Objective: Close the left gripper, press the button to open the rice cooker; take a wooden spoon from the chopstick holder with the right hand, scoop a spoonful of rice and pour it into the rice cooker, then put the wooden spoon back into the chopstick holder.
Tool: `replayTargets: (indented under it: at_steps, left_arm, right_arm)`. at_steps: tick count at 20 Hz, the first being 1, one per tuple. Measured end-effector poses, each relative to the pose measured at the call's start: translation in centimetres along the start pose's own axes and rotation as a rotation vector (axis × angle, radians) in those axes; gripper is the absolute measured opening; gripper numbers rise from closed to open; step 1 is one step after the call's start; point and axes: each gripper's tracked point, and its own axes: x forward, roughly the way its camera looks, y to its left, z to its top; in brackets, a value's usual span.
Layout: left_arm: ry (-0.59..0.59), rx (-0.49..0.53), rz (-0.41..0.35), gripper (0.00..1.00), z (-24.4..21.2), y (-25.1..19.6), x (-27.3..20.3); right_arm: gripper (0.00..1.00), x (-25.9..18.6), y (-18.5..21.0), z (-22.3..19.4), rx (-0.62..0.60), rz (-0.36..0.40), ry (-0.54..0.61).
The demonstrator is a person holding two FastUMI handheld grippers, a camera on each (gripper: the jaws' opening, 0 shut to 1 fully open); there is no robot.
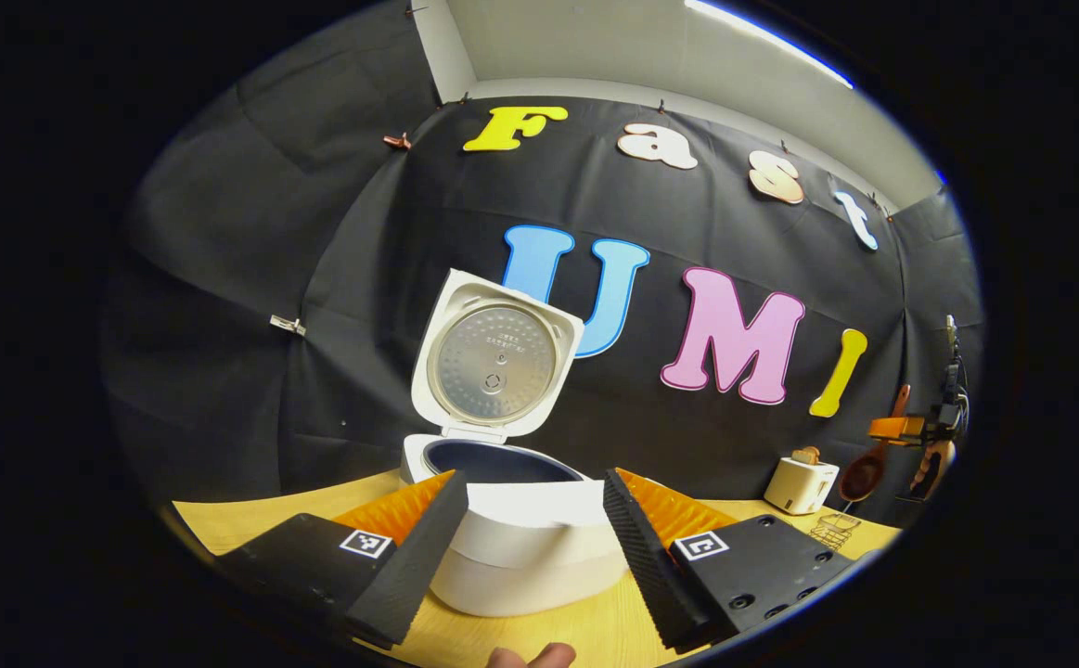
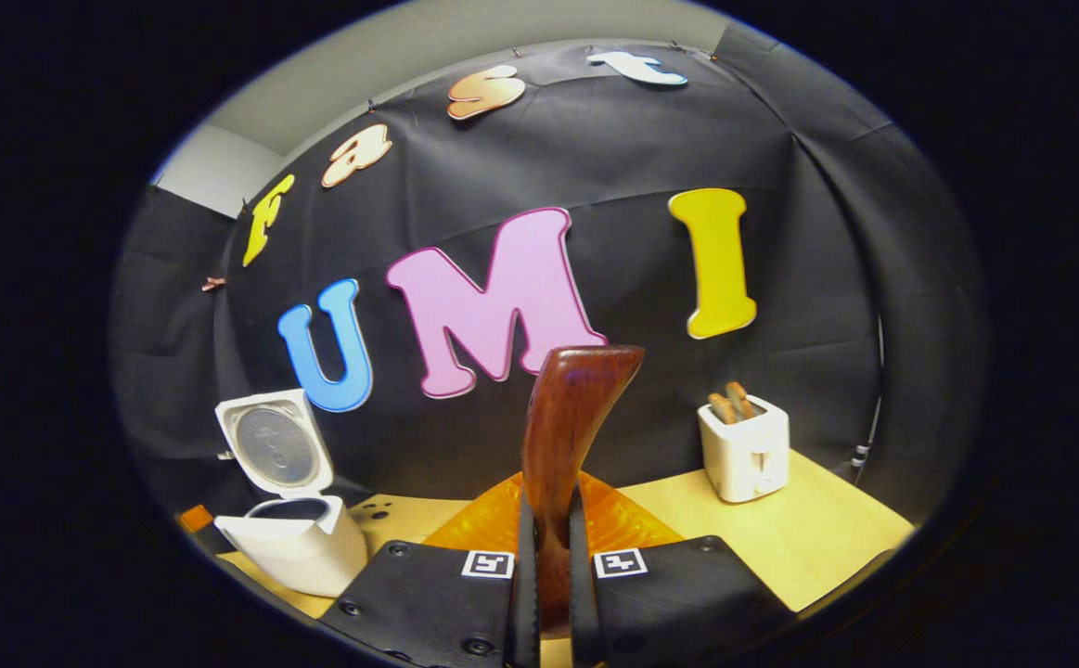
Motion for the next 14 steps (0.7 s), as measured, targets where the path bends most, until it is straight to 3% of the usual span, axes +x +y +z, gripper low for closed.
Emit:
replayTargets:
  at_steps: [6,14]
  left_arm:
    - [0.005,0.027,-0.006,0.95,-0.3,-0.9,0.1]
    - [0.011,0.041,-0.002,0.95,-0.6,-1.2,0.3]
  right_arm:
    - [0.17,0.7,-4.6,-5.3,0.037,-0.071,0.082]
    - [0.17,1.6,-6.6,-11.6,0.079,-0.101,0.194]
